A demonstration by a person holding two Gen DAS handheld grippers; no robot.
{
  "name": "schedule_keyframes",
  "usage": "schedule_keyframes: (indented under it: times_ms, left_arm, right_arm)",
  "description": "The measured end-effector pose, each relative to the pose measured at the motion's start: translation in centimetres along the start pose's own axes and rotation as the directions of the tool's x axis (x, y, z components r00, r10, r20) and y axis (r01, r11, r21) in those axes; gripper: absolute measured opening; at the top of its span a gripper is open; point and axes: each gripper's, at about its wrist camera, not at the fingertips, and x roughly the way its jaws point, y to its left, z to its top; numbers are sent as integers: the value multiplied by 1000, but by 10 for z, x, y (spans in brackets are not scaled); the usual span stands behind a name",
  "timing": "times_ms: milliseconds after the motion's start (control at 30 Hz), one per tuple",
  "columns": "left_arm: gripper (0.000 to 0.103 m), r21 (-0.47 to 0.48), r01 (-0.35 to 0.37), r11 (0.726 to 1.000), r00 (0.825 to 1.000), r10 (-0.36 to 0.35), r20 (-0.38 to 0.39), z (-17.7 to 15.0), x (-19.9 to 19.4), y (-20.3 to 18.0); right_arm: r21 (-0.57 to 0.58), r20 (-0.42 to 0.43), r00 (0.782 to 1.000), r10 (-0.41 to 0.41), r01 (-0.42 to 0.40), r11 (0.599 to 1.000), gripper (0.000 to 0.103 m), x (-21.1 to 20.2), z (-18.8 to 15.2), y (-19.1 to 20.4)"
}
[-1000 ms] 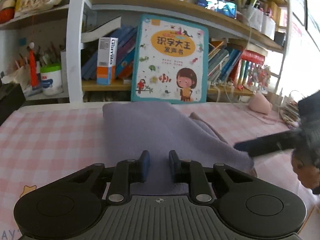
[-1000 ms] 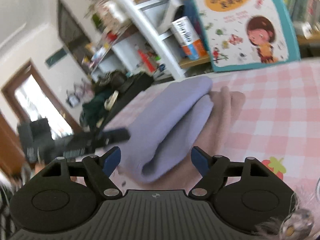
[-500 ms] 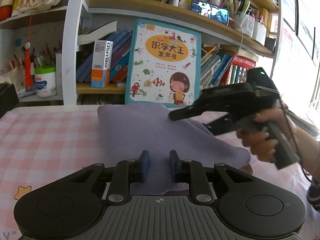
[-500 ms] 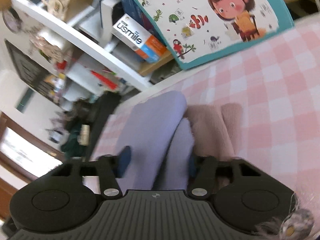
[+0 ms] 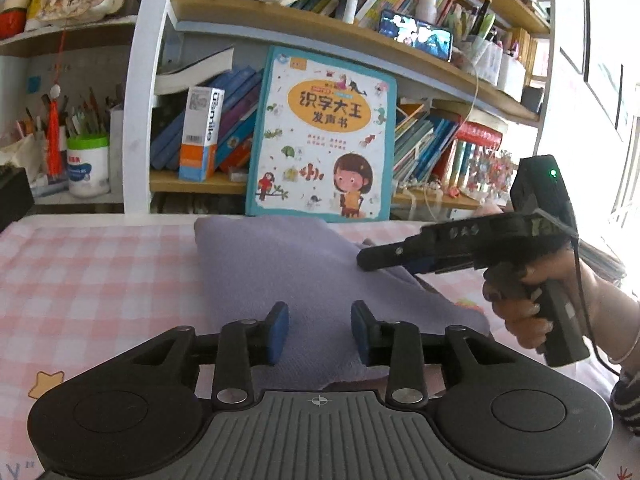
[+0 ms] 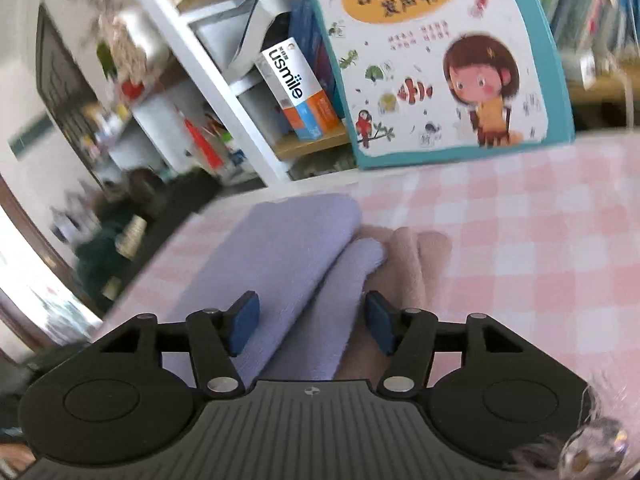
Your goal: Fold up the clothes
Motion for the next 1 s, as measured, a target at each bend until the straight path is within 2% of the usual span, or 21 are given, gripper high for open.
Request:
schedule_keyframes:
  times_ms: [100, 167, 300, 367, 500, 567, 600, 633, 733, 867, 933, 1000]
  left_arm:
    - [35, -9, -11, 1000, 1000, 11, 0, 2, 1, 3]
    - [35, -25, -22, 999, 1000, 22, 7, 4, 1, 5]
    - [35, -29, -29, 999, 999, 29, 18, 7, -2, 5]
    - [35, -23, -36, 999, 999, 37, 21, 8, -4, 5]
    - [35, -37, -33, 999, 999, 34, 31, 9, -5, 9]
    - [35, -45, -26, 999, 999, 27, 29, 10, -4, 9]
    - [35, -49, -22, 999, 999, 23, 29, 10, -3, 9]
    - [35, -44, -18, 999, 999, 20, 28, 11, -3, 7]
    - [35, -18, -9, 1000, 1000, 10, 27, 12, -3, 0]
    - [35, 6, 4, 1000, 1000, -4, 3, 9, 4, -4]
    - [35, -7, 6, 1000, 1000, -6, -20, 7, 10, -4]
    - [35, -22, 13, 1000, 999, -14, -36, 4, 15, -4]
  right_arm:
    - [135, -12, 997, 78, -76, 988, 58, 6, 7, -14]
    - [183, -18, 996, 90, -85, 979, 58, 14, 10, -20]
    - [178, -48, 997, 67, -58, 982, 57, 26, 17, -5]
    - [122, -74, 996, 52, -43, 992, 55, 27, 17, 5]
    - [100, -112, 990, 91, -80, 992, 49, 16, 9, 15]
    - [102, -116, 987, 112, -101, 990, 35, 11, 4, 18]
    - [78, -118, 988, 96, -87, 993, 21, 9, 2, 21]
    - [30, -106, 992, 74, -71, 997, 17, 5, 0, 28]
    - [-200, 0, 1000, 22, -21, 980, 15, -21, -7, 61]
    - [-461, 138, 990, -37, 97, 882, 15, -52, -19, 95]
    - [-445, 122, 984, -130, 171, 879, 15, -47, -22, 85]
    - [-358, 64, 980, -187, 198, 912, 18, -35, -26, 56]
